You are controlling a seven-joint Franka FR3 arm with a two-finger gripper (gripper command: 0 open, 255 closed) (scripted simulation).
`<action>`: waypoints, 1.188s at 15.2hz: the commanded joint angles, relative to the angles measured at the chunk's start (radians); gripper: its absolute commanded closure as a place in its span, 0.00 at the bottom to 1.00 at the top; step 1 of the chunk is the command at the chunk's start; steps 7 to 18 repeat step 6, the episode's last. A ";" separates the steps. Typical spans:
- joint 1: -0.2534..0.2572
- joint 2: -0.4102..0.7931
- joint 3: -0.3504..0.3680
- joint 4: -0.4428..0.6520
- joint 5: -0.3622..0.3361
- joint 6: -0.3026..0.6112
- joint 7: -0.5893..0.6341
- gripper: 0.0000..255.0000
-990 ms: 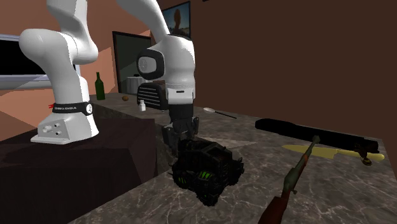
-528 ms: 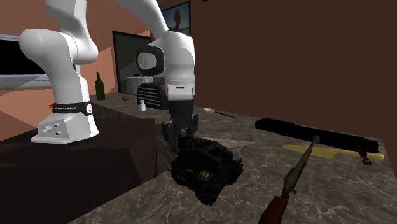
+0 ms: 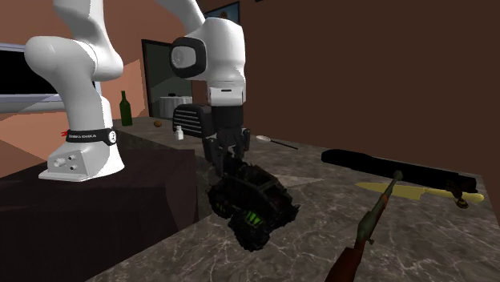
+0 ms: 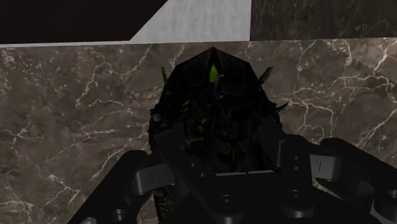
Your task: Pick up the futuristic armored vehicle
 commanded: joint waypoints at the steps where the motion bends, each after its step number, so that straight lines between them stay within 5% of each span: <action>1: 0.001 -0.031 -0.005 -0.001 -0.012 -0.029 0.008 1.00; 18: 0.003 -0.075 -0.009 0.001 -0.028 -0.073 0.021 1.00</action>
